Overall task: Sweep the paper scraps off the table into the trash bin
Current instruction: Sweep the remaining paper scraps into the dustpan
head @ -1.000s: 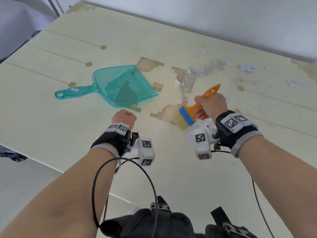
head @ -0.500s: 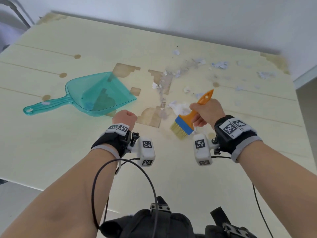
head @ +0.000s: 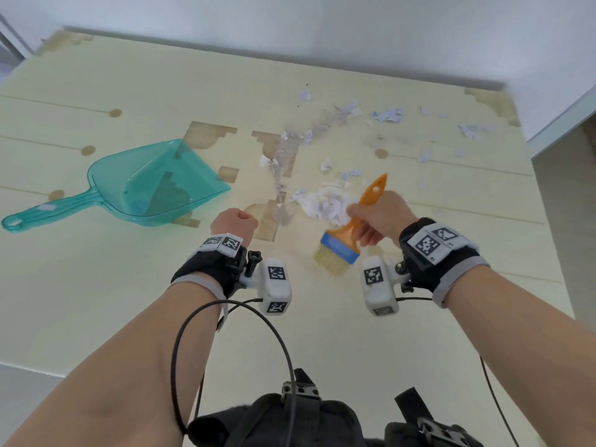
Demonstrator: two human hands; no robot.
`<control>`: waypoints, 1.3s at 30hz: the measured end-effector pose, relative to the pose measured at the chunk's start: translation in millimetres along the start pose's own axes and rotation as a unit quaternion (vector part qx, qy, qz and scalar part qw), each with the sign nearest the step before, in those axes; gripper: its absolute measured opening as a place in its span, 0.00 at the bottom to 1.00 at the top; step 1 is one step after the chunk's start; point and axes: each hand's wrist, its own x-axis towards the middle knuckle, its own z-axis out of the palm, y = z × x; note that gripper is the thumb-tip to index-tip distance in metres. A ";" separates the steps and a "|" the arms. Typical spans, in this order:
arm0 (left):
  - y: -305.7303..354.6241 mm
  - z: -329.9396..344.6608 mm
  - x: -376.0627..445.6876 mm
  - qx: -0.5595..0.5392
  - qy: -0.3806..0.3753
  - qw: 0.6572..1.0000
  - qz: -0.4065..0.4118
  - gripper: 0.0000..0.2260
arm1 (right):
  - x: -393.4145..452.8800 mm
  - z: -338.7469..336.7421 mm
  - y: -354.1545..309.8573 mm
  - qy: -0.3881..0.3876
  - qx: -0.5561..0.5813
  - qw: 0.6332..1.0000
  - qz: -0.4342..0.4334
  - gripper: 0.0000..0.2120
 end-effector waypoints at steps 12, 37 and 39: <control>26.2 29.1 -10.3 0.018 -0.010 1.000 0.022 0.05 | -2.9 -46.2 20.0 0.021 -0.017 1.000 -0.005 0.15; 68.6 84.0 -23.0 0.022 -0.031 0.999 0.030 0.11 | -0.5 -84.9 52.8 0.036 -0.149 0.987 -0.052 0.11; 65.7 83.0 -22.0 0.024 -0.033 0.999 0.032 0.11 | 0.9 -89.0 43.7 0.041 -0.102 0.991 -0.076 0.09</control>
